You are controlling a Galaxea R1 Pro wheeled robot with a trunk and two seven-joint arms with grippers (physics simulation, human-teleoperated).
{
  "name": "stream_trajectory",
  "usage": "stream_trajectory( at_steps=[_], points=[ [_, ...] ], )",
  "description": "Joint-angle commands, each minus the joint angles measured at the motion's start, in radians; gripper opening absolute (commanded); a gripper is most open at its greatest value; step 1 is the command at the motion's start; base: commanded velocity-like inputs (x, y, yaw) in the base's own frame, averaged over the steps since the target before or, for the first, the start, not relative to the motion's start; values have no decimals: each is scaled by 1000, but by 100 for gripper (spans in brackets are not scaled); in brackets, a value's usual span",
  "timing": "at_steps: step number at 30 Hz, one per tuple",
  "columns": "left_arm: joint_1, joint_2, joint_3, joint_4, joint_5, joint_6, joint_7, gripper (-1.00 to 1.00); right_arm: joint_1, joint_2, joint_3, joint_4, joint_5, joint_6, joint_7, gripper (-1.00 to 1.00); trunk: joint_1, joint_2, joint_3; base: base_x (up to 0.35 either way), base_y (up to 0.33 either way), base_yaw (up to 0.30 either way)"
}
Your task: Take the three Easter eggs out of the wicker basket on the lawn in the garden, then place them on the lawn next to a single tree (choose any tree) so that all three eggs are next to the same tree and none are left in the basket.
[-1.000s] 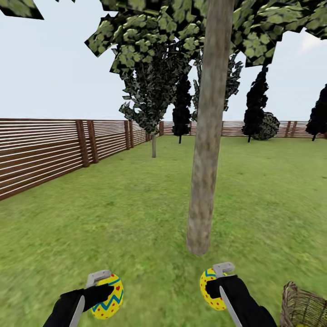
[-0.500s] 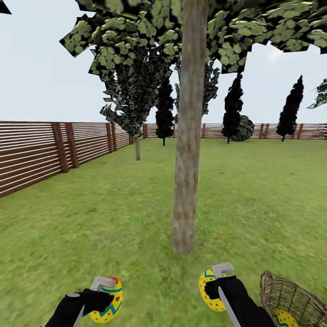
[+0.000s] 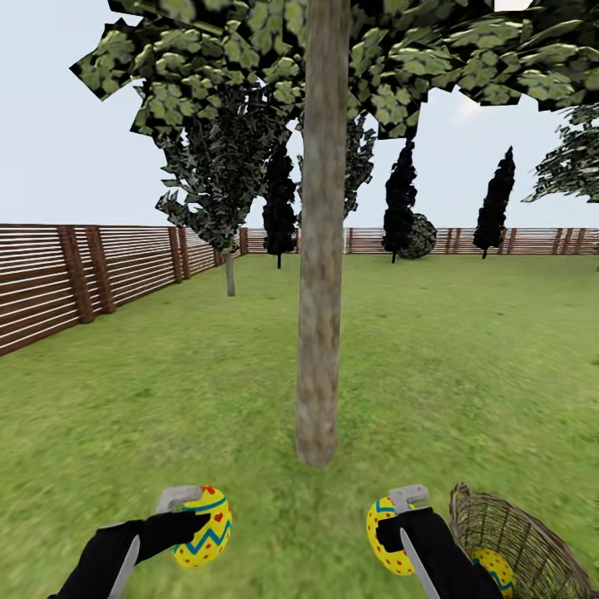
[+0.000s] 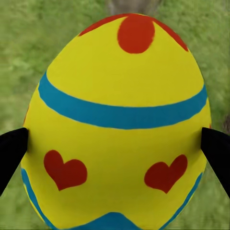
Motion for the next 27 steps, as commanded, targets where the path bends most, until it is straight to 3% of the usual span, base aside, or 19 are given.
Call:
stream_trajectory(
  at_steps=[1,4,6,10,27],
  points=[
    [-1,1,18,-12,0,11,-5,-100,-1,0,3,-1,1,5,-5,-100,0,-1,-1,0,0,-17],
    [-1,1,54,-17,4,175,-9,-100,-1,1,3,-1,2,5,-6,-100,0,-1,-1,0,0,-4],
    [-3,4,57,-40,3,228,-10,-100,-1,0,2,-1,2,5,-6,-100,0,-1,-1,0,0,0],
    [-4,5,59,-4,1,237,-4,-100,-1,0,-1,-2,1,6,-6,-100,0,-1,-1,0,0,0],
    [-4,25,68,-49,-2,236,1,-100,-1,1,3,-1,4,5,-7,-100,0,-1,-1,0,0,0]
  ],
)
